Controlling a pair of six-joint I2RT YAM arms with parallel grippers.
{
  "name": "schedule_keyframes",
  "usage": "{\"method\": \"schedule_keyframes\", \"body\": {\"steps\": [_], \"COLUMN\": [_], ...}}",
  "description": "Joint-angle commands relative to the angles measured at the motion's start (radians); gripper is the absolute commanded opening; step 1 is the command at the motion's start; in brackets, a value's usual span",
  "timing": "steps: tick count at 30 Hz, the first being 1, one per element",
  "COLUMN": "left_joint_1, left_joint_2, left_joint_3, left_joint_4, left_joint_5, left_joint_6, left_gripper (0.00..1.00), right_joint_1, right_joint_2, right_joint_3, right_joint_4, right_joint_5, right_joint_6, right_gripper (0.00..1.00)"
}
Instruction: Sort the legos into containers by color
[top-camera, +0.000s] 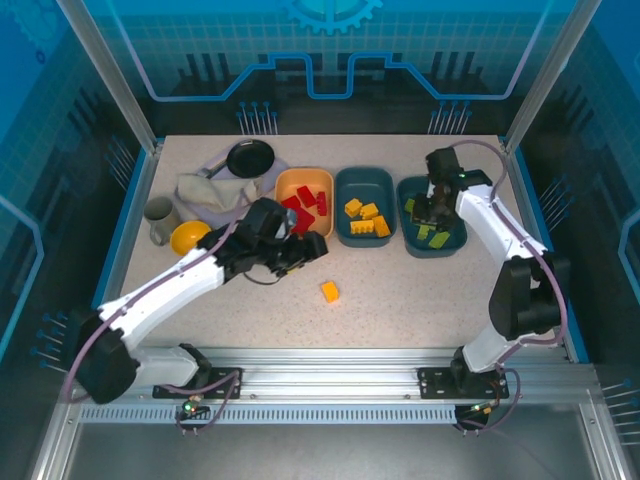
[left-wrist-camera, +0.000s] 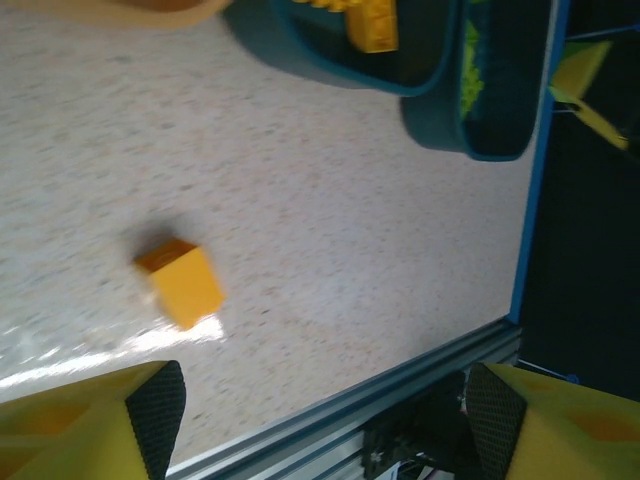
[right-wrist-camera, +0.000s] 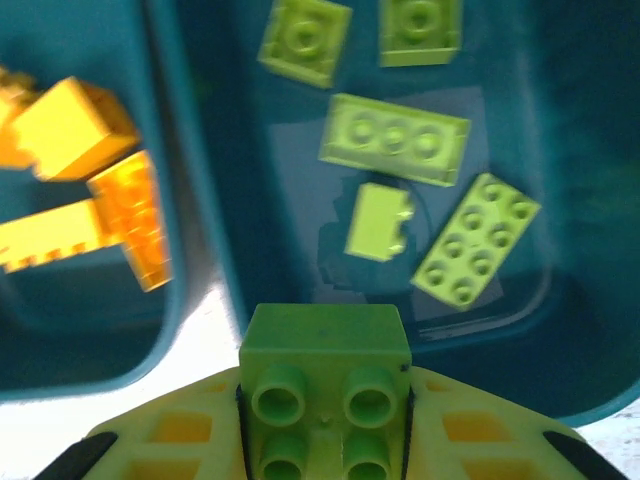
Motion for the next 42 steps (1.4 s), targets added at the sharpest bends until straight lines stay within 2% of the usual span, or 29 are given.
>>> {"method": "schedule_keyframes", "body": {"steps": [1, 7, 18, 22, 24, 28, 33, 36, 39, 42], "left_joint_1": [-0.035, -0.042, -0.042, -0.043, -0.042, -0.042, -0.041, -0.036, -0.019, 0.018], "left_joint_2": [0.088, 0.159, 0.134, 0.128, 0.127, 0.123, 0.118, 0.109, 0.083, 0.011], "left_joint_3": [0.088, 0.154, 0.125, 0.124, 0.125, 0.129, 0.14, 0.145, 0.128, 0.06], "left_joint_4": [0.058, 0.055, 0.036, 0.033, 0.03, 0.012, -0.053, -0.134, -0.215, -0.237], "left_joint_5": [0.013, 0.009, -0.006, -0.008, -0.008, -0.014, -0.039, -0.073, -0.102, -0.108], "left_joint_6": [0.03, 0.018, 0.01, 0.012, 0.011, 0.012, 0.006, -0.015, -0.055, -0.088], "left_gripper": [0.78, 0.77, 0.77, 0.77, 0.77, 0.77, 0.77, 0.77, 0.77, 0.77], "right_joint_1": [-0.033, -0.038, -0.039, -0.04, -0.039, -0.04, -0.03, -0.004, 0.065, 0.211], "right_joint_2": [0.08, 0.228, 0.358, 0.368, 0.364, 0.329, 0.24, 0.132, -0.034, -0.155], "right_joint_3": [0.033, 0.103, 0.224, 0.219, 0.213, 0.207, 0.225, 0.208, 0.114, 0.015], "right_joint_4": [-0.003, 0.008, -0.028, -0.033, -0.035, -0.039, -0.058, -0.052, 0.022, 0.055], "right_joint_5": [-0.058, -0.115, -0.184, -0.185, -0.187, -0.185, -0.159, -0.127, -0.103, -0.064], "right_joint_6": [-0.011, -0.009, 0.011, 0.029, 0.037, 0.043, 0.04, 0.033, 0.015, -0.023], "right_gripper": [0.27, 0.27, 0.3, 0.36, 0.43, 0.56, 0.57, 0.55, 0.57, 0.62]}}
